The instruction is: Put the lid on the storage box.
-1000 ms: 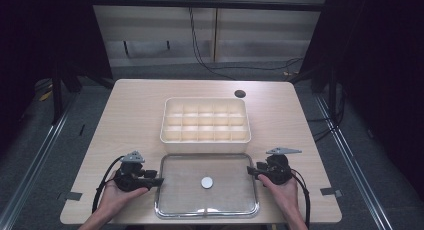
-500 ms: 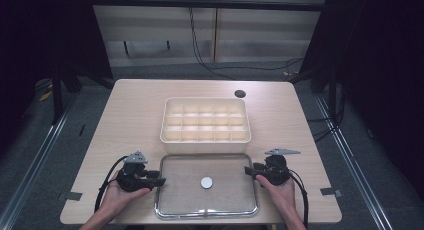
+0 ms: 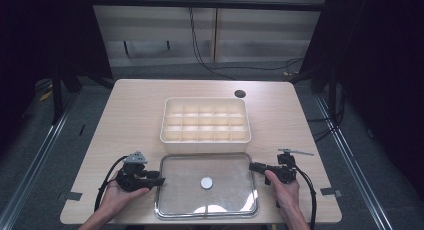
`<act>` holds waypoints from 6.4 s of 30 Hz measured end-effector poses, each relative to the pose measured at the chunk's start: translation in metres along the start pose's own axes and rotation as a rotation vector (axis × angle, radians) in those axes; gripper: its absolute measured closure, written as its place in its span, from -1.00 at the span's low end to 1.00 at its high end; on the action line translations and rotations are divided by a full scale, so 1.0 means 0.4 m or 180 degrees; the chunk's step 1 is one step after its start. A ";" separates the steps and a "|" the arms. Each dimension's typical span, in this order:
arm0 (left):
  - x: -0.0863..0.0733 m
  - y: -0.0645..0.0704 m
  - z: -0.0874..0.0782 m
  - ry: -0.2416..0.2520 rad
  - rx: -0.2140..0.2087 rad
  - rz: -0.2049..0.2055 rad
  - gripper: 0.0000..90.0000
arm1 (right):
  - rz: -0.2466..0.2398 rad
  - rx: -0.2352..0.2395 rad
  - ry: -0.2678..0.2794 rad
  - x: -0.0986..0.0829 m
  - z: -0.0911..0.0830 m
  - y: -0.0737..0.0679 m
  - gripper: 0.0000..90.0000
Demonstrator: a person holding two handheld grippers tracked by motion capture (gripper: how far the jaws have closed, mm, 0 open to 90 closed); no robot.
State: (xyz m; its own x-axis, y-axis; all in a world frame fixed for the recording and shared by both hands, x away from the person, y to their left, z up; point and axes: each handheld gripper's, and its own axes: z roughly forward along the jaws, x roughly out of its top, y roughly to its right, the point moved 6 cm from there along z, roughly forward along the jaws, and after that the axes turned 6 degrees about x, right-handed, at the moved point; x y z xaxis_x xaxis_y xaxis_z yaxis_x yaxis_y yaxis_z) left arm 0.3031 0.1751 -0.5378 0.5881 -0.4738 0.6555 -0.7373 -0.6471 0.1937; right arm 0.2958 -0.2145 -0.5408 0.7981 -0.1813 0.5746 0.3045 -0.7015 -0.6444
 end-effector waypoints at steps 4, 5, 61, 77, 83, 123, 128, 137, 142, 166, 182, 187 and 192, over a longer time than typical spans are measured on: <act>0.000 -0.001 0.000 0.0005 -0.0024 -0.0024 0.33 | 0.0109 0.0120 0.0114 0.003 -0.009 -0.002 0.51; 0.000 -0.001 0.000 0.0012 -0.0023 -0.0030 0.33 | 0.0132 0.0155 0.0137 0.004 -0.011 -0.004 0.51; 0.012 0.011 0.010 0.0073 -0.0343 -0.0362 -0.21 | -0.0117 0.0797 0.0165 0.008 -0.029 -0.083 0.67; 0.030 0.012 -0.035 0.0329 -0.0465 -0.0390 0.15 | -0.0226 0.0574 0.0086 0.005 -0.020 -0.083 0.57; 0.037 0.012 -0.051 0.0366 -0.0450 -0.0342 0.22 | -0.0301 0.0512 0.0079 0.007 -0.023 -0.092 0.54; 0.131 0.003 -0.150 0.0878 -0.0338 -0.0237 0.53 | -0.0577 0.0477 0.0428 0.096 -0.055 -0.168 0.54; 0.163 -0.004 -0.158 0.0960 -0.0332 -0.0255 0.53 | -0.0608 0.0484 0.0505 0.121 -0.061 -0.176 0.54; 0.190 -0.011 -0.155 0.1012 -0.0292 -0.0251 0.53 | -0.0706 0.0465 0.0572 0.167 -0.076 -0.188 0.54; 0.208 -0.016 -0.160 0.1040 -0.0256 -0.0236 0.52 | -0.0717 0.0455 0.0603 0.182 -0.078 -0.193 0.54; 0.296 -0.055 -0.201 0.1235 -0.0112 -0.0262 0.51 | -0.0799 0.0463 0.0700 0.288 -0.062 -0.221 0.54; 0.363 -0.073 -0.207 0.1295 -0.0019 -0.0231 0.49 | -0.0802 0.0439 0.0794 0.344 -0.066 -0.221 0.53; 0.378 -0.085 -0.201 0.1289 0.0028 -0.0264 0.49 | -0.0825 0.0420 0.0805 0.361 -0.062 -0.222 0.53; 0.396 -0.096 -0.203 0.1300 0.0050 -0.0268 0.48 | -0.0832 0.0429 0.0830 0.385 -0.057 -0.223 0.53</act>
State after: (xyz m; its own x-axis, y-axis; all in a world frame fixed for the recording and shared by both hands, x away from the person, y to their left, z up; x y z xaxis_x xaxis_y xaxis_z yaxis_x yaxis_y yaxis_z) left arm 0.3975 0.1733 -0.3819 0.4636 -0.1449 0.8741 -0.6852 -0.6842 0.2500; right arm 0.3797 -0.1955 -0.3832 0.5310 -0.1899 0.8258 0.5593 -0.6536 -0.5099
